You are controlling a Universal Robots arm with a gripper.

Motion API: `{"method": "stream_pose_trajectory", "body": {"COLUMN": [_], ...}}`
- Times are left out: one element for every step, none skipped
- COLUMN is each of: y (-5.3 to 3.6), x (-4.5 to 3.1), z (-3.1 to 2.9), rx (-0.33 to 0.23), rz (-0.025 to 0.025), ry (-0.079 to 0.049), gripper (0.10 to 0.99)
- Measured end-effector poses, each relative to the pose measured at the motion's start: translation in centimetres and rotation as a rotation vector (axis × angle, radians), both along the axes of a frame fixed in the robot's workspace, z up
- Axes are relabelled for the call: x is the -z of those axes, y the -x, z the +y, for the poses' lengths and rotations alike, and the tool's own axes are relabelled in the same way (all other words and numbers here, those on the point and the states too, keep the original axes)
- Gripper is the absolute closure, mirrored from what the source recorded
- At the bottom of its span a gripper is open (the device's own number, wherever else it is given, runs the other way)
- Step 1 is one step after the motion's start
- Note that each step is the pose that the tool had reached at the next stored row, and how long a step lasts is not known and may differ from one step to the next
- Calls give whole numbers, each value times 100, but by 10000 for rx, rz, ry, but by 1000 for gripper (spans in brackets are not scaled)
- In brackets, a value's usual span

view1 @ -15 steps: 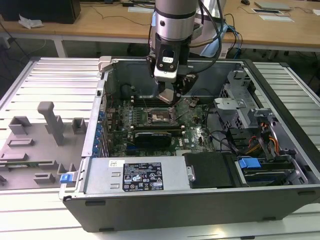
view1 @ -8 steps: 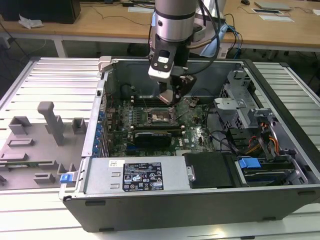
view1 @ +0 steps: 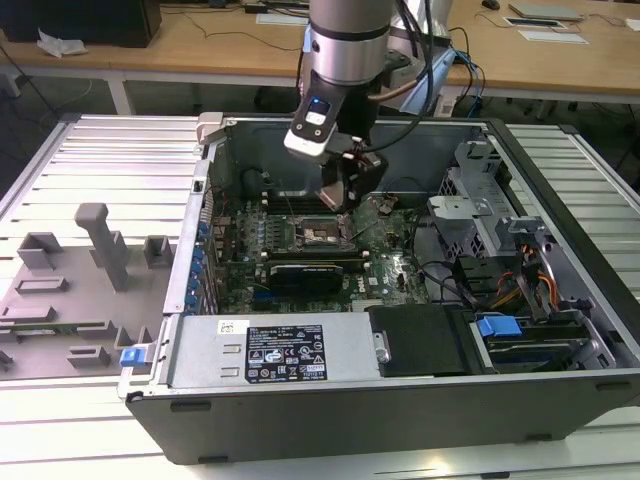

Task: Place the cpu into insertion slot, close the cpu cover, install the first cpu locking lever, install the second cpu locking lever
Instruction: 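Place the cpu into insertion slot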

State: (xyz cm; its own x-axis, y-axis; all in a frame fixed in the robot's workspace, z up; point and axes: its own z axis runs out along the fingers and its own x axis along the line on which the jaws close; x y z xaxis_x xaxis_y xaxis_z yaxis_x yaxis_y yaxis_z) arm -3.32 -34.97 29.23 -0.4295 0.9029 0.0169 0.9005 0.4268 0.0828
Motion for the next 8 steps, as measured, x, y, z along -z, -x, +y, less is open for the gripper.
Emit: {"method": "stream_pose_trajectory", "body": {"y": [0,0,0,0,0,0,0,0], "x": [5,12,16,35,47,63,72,79], "z": [0,0,0,0,0,0,0,0], "rx": [387,915,1086,1664,1945,2345,2568,2741], "rz": [0,0,-1,0,0,0,0,0], "ry": [-1,0,-1,-1,-2,0,0,0], "gripper": [545,545,545,545,545,545,545,545]}}
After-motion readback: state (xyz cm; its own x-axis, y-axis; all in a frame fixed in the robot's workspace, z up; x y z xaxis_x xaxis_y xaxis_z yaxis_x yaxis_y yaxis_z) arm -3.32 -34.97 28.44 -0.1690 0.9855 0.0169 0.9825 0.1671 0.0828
